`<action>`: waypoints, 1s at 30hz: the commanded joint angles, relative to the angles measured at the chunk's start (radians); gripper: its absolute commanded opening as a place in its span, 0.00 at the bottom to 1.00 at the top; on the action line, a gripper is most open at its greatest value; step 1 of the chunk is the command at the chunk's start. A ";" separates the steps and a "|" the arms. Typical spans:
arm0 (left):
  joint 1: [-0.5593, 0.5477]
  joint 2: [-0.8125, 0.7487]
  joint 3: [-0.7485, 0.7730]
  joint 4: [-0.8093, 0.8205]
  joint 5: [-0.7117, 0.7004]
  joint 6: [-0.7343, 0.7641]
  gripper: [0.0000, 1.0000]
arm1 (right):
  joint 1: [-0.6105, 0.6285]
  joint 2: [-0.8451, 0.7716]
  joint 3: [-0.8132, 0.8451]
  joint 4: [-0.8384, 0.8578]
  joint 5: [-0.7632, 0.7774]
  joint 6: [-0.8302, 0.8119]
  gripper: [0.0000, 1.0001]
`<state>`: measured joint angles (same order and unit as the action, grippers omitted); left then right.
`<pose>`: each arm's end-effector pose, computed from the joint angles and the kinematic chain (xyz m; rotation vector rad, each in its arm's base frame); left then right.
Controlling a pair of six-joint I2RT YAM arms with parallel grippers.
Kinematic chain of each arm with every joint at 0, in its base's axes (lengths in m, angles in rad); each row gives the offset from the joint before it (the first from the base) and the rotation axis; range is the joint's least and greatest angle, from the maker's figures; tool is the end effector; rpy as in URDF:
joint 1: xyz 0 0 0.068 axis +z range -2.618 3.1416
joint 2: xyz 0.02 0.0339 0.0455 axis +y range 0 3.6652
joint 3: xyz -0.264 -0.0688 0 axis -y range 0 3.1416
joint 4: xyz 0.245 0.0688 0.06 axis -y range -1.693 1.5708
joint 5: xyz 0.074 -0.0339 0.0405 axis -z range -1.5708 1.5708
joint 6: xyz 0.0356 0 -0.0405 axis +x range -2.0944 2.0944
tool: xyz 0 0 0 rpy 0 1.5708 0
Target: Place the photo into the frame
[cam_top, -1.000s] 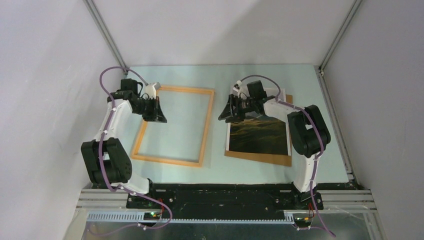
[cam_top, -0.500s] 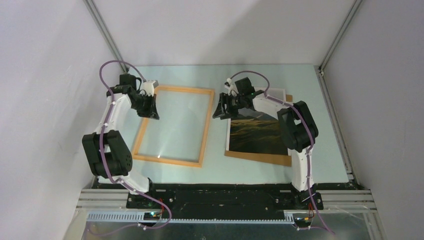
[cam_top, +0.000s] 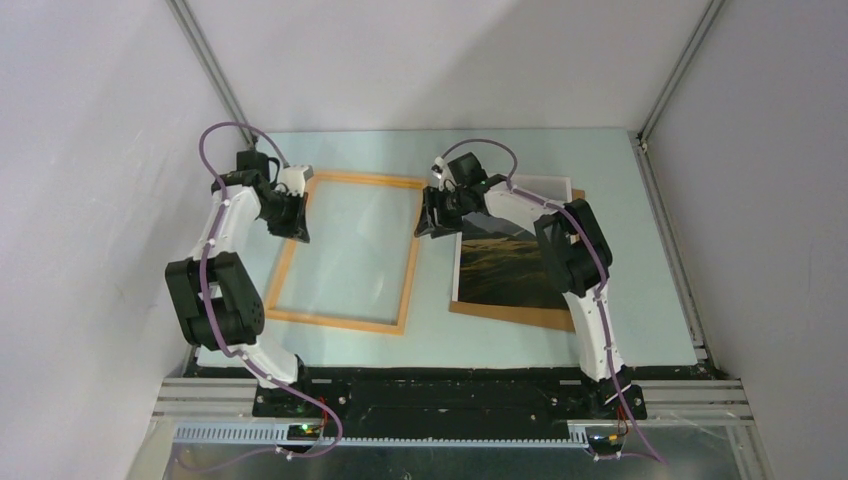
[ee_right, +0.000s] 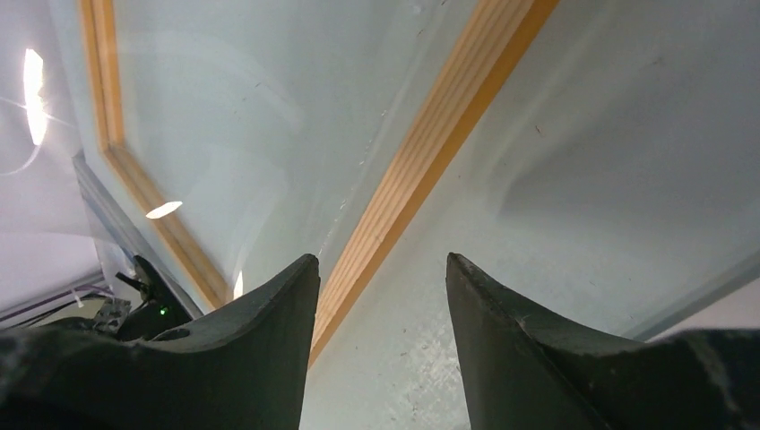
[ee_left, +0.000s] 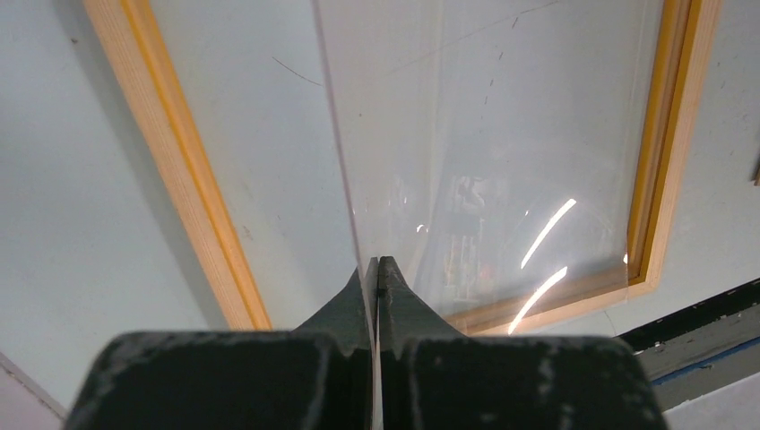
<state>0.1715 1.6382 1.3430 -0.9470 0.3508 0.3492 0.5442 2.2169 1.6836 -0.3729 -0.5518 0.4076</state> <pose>0.3216 0.0433 0.2613 0.3204 2.6977 -0.3491 0.4051 0.2669 0.1693 -0.4304 2.5737 1.0642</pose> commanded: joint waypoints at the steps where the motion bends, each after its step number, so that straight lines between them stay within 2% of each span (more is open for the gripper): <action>1: 0.008 0.000 -0.001 0.012 -0.020 0.059 0.00 | 0.027 0.044 0.079 -0.055 0.061 -0.022 0.59; 10: 0.008 -0.026 -0.022 0.012 -0.025 0.075 0.00 | 0.061 0.127 0.196 -0.130 0.141 -0.035 0.60; 16: 0.008 -0.043 -0.030 0.011 -0.017 0.077 0.00 | 0.076 0.161 0.247 -0.178 0.238 -0.054 0.56; 24: 0.008 -0.078 -0.055 0.012 0.038 0.104 0.00 | 0.085 0.160 0.252 -0.218 0.427 -0.106 0.37; 30: 0.007 -0.118 -0.077 0.011 0.122 0.111 0.00 | 0.060 0.114 0.201 -0.219 0.429 -0.133 0.21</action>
<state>0.1734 1.5826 1.2823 -0.9295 0.4080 0.4049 0.6353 2.3520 1.9156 -0.5392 -0.2356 0.3492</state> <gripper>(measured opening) 0.006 0.277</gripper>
